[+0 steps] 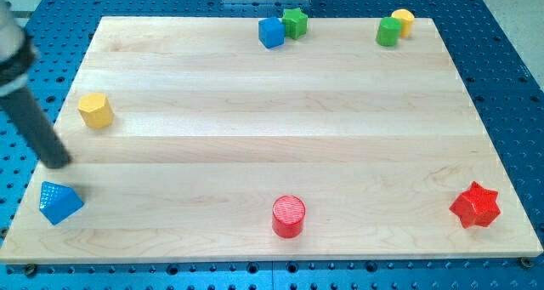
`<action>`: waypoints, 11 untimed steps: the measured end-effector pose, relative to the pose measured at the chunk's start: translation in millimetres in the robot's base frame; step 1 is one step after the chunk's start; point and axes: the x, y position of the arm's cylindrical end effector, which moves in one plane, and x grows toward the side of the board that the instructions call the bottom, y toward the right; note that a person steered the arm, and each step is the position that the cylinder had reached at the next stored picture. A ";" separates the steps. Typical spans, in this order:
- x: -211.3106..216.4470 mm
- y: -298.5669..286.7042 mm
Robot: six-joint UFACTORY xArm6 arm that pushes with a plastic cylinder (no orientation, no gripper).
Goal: Touch the top of hexagon
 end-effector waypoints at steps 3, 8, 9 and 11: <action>-70.3 112.1; -96.3 175.5; -53.3 144.0; -49.4 44.3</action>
